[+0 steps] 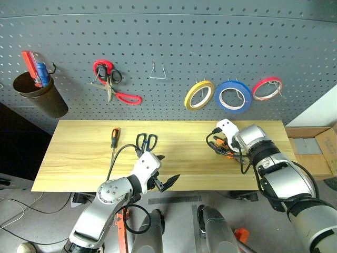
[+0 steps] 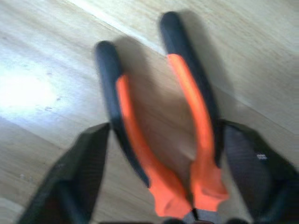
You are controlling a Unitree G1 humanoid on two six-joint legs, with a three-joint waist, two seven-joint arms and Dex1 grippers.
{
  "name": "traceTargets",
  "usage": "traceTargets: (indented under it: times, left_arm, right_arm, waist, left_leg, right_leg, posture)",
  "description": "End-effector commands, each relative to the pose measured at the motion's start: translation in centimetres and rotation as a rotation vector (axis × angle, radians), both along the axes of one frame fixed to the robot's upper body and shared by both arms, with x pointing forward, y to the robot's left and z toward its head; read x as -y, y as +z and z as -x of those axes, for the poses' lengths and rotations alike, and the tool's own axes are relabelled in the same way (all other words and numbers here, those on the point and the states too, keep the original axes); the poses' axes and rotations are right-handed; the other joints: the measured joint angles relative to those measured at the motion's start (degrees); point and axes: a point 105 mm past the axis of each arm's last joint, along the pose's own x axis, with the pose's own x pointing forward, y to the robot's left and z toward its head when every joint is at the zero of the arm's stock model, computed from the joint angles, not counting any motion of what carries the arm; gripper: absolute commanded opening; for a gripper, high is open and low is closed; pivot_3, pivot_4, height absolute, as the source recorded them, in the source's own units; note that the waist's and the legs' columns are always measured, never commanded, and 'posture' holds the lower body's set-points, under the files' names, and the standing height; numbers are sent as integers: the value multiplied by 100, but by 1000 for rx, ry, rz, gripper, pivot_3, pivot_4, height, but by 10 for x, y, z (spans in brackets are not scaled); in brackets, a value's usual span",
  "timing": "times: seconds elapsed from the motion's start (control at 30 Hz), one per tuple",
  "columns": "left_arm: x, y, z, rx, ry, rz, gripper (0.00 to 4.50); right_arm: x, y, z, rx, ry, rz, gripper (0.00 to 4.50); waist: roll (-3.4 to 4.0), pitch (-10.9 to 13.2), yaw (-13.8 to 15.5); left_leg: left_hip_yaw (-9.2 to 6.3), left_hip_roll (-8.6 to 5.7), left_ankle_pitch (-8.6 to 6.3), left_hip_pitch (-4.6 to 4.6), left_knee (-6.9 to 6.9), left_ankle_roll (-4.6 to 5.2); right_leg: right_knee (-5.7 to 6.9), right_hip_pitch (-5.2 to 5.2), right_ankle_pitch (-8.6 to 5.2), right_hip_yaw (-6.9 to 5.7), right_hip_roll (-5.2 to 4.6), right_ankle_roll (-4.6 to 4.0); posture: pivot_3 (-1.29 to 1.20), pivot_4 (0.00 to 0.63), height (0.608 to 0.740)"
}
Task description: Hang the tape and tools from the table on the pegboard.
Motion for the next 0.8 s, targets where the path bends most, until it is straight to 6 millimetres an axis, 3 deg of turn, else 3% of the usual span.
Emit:
traceTargets:
  times: [0.03,0.2,0.37,0.43,0.63,0.8]
  left_arm:
    - [3,11,3,38,-11,22,4500]
    - [5,11,0,43,-14,26,4500]
    - [8,13,1,48,-27,39,4500]
    - [9,12,5,43,-42,37,4500]
    - [14,18,50,-27,-46,124,4500]
    - [3,31,56,-14,104,201,4500]
  right_arm:
    - [1,1,0,2,12,-5,2816]
    - [3,3,-2,32,74,22,2816]
    - [-5,21,3,115,240,-21,2816]
    - [-9,29,13,140,296,-61,2816]
    - [-56,76,76,335,510,-344,2816]
    - [-97,104,104,445,541,-571,2816]
  waist:
    - [0,0,-4]
    - [0,0,-2]
    - [3,-2,2]
    - [4,-2,10]
    - [11,-13,-10]
    - [11,-89,21]
  left_leg:
    - [0,0,0,0,0,0]
    - [0,0,0,0,0,0]
    - [0,-1,0,-1,1,0]
    - [-1,0,0,-5,0,-2]
    - [1,9,-12,-23,0,-20]
    - [-4,10,-12,-17,7,-20]
  right_leg:
    - [0,0,0,0,0,0]
    - [0,0,0,0,0,-1]
    - [0,-1,1,-1,0,0]
    - [0,-5,1,-1,-1,0]
    - [-4,-30,1,7,0,0]
    - [9,-25,0,1,4,0]
  posture:
    - [58,309,740]
    - [52,300,740]
    - [45,276,740]
    - [47,267,740]
    - [51,235,740]
    - [72,209,740]
